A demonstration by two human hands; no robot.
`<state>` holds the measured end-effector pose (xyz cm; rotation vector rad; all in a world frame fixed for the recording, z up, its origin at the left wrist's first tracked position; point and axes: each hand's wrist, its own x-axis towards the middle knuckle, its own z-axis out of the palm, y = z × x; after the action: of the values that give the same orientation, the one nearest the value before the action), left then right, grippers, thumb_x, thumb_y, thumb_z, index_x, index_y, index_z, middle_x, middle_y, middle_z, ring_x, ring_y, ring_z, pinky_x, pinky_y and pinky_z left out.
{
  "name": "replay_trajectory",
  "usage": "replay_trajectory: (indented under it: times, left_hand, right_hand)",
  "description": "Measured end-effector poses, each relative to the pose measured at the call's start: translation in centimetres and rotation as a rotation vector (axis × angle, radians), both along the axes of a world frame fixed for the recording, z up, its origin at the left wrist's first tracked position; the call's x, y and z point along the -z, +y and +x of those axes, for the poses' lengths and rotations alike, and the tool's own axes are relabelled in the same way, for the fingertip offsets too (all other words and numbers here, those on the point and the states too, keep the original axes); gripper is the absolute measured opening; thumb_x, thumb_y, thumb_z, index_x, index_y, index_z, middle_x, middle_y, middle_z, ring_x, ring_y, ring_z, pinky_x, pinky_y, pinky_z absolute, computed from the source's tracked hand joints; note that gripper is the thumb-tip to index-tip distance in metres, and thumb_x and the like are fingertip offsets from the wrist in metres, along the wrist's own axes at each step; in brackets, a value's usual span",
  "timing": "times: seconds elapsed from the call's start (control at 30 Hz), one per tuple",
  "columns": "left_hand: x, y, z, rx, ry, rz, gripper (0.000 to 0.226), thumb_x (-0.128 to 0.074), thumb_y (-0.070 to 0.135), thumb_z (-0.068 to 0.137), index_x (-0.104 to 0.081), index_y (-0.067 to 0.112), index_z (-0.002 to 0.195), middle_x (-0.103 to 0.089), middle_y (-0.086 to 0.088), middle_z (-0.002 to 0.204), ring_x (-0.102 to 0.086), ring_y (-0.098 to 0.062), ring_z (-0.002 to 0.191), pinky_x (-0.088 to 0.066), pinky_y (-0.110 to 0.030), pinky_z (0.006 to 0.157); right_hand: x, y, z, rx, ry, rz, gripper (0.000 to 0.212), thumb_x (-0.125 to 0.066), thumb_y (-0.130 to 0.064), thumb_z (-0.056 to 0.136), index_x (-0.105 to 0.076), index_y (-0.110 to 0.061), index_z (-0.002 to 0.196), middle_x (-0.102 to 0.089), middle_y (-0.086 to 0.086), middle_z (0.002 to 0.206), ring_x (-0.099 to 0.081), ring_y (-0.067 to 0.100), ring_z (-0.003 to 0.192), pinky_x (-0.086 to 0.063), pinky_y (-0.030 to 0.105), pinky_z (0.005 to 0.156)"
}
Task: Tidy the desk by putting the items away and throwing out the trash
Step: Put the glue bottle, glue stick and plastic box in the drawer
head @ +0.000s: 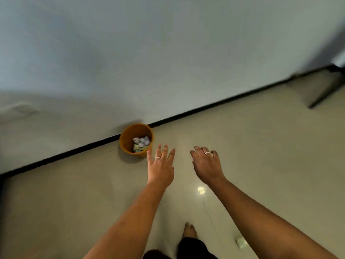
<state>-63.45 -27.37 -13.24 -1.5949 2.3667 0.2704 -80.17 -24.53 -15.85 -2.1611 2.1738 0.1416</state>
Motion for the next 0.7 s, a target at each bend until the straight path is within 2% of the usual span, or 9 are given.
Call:
replay_trajectory:
  times: [0.07, 0.17, 0.23, 0.3, 0.37, 0.43, 0.53, 0.7]
  left_hand:
    - [1.7, -0.2, -4.3, 0.131, -0.038, 0.065, 0.066, -0.037, 0.038, 0.098, 0.0, 0.027, 0.151, 0.006, -0.005, 0.16, 0.011, -0.027, 0.146, 0.005, -0.058, 0.113]
    - [3.8, 0.6, -10.7, 0.358, -0.103, 0.135, 0.066, -0.035, 0.038, 0.099, 0.003, 0.026, 0.151, 0.009, -0.005, 0.16, 0.012, -0.028, 0.146, 0.007, -0.058, 0.113]
    - [4.8, 1.6, -14.0, 0.481, -0.114, 0.172, 0.066, -0.035, 0.038, 0.099, 0.003, 0.025, 0.151, 0.008, -0.006, 0.16, 0.011, -0.028, 0.146, 0.007, -0.057, 0.113]
    - [6.2, 2.9, -17.7, 0.654, -0.115, 0.2, 0.066, -0.036, 0.038, 0.099, 0.002, 0.025, 0.151, 0.008, -0.005, 0.16, 0.01, -0.027, 0.147, 0.005, -0.056, 0.114]
    - [7.4, 4.6, -21.7, 0.856, -0.127, 0.215, 0.065, -0.036, 0.038, 0.099, 0.002, 0.025, 0.151, 0.007, -0.005, 0.16, 0.01, -0.026, 0.147, 0.004, -0.055, 0.115]
    - [8.5, 6.5, -24.8, 1.015, -0.141, 0.232, 0.065, -0.036, 0.037, 0.099, 0.001, 0.026, 0.151, 0.006, -0.004, 0.16, 0.009, -0.025, 0.147, 0.004, -0.054, 0.115]
    - [10.3, 8.7, -28.0, 1.171, -0.163, 0.262, 0.066, -0.039, 0.035, 0.098, -0.001, 0.026, 0.151, 0.004, -0.004, 0.16, 0.008, -0.024, 0.147, 0.005, -0.053, 0.115]
    - [14.2, 12.0, -32.1, 1.336, -0.174, 0.271, 0.067, -0.044, 0.031, 0.097, -0.004, 0.025, 0.151, 0.001, -0.004, 0.16, 0.006, -0.025, 0.147, 0.004, -0.051, 0.115]
  right_hand:
    - [1.0, 1.8, -4.1, 0.152, 0.002, 0.064, 0.037, -0.077, -0.019, 0.069, -0.067, -0.019, 0.104, -0.066, 0.002, 0.118, -0.064, 0.023, 0.099, -0.052, 0.041, 0.077]
    - [2.5, 5.8, -9.1, 0.359, -0.07, 0.142, 0.037, -0.058, -0.021, 0.088, -0.054, -0.018, 0.125, -0.054, 0.001, 0.132, -0.054, 0.024, 0.118, -0.044, 0.042, 0.09]
    - [3.3, 8.4, -11.1, 0.472, -0.084, 0.17, 0.041, -0.052, -0.02, 0.091, -0.049, -0.017, 0.131, -0.051, 0.002, 0.135, -0.05, 0.026, 0.123, -0.041, 0.042, 0.094]
    - [4.0, 11.4, -13.3, 0.654, -0.098, 0.192, 0.043, -0.063, -0.02, 0.084, -0.055, -0.016, 0.126, -0.058, 0.003, 0.127, -0.057, 0.027, 0.115, -0.046, 0.042, 0.088]
    - [4.9, 14.9, -15.0, 0.82, -0.076, 0.224, 0.046, -0.077, -0.022, 0.069, -0.064, -0.017, 0.113, -0.066, 0.002, 0.111, -0.066, 0.025, 0.098, -0.052, 0.04, 0.075]
    - [6.1, 18.0, -15.9, 0.979, -0.085, 0.222, 0.044, -0.079, -0.023, 0.067, -0.066, -0.018, 0.108, -0.068, 0.0, 0.104, -0.067, 0.023, 0.091, -0.053, 0.039, 0.07]
    - [7.9, 21.9, -16.0, 1.2, -0.149, 0.234, 0.038, -0.068, -0.022, 0.08, -0.061, -0.018, 0.116, -0.065, 0.001, 0.113, -0.063, 0.024, 0.102, -0.05, 0.04, 0.077]
    - [12.5, 27.0, -14.8, 1.494, -0.238, 0.254, 0.04, -0.044, -0.022, 0.095, -0.042, -0.019, 0.135, -0.052, 0.001, 0.133, -0.048, 0.025, 0.124, -0.041, 0.039, 0.095]
